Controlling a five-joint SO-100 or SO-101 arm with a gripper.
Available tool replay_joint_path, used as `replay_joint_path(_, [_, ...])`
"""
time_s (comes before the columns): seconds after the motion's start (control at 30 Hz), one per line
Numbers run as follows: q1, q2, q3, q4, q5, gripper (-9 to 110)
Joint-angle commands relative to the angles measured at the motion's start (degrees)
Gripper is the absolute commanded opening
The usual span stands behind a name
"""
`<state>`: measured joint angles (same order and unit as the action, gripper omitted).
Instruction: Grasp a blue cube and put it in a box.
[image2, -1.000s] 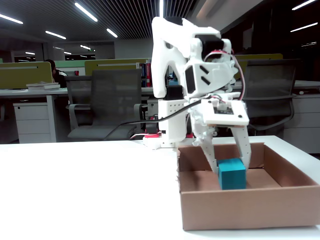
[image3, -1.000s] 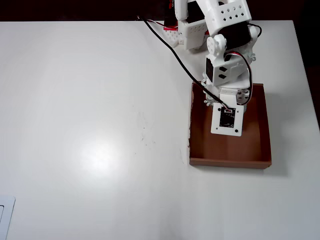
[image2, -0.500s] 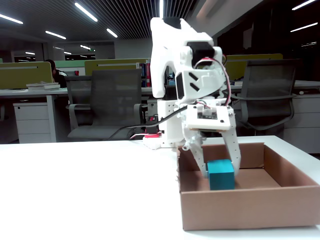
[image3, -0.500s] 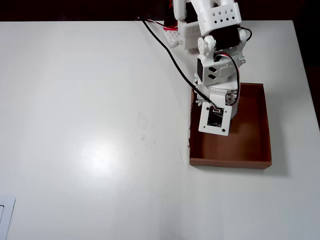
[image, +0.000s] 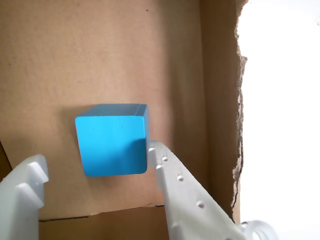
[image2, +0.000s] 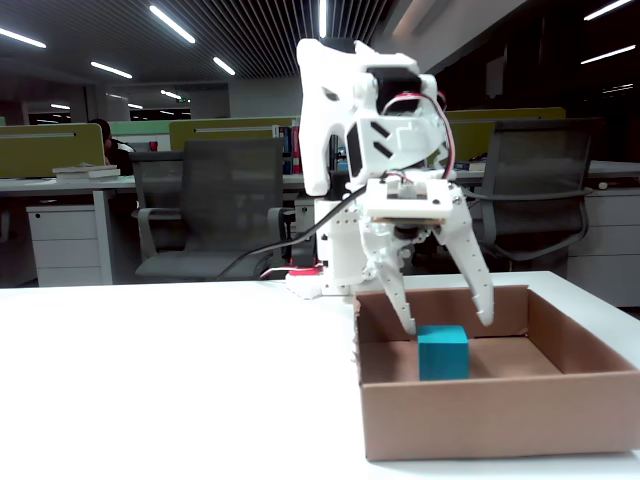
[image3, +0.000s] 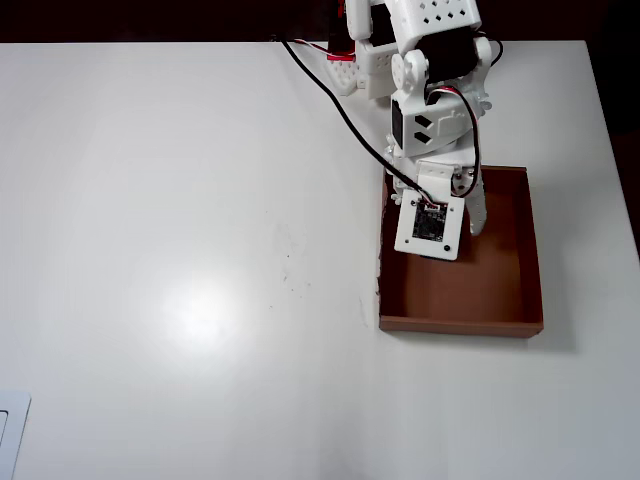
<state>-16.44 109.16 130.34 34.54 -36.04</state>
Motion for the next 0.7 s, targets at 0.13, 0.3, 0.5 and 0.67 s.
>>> replay_joint_path(0.13, [0.6, 4.5, -1.1, 1.7, -0.7, 27])
replay_joint_path(0.3, [0.9, 6.2, -3.2, 5.0, -0.7, 27])
replay_joint_path(0.5, [1.7, 8.8, -5.7, 8.6, -0.7, 27])
replay_joint_path(0.67, [2.1, 10.8, -8.1, 11.7, -0.7, 27])
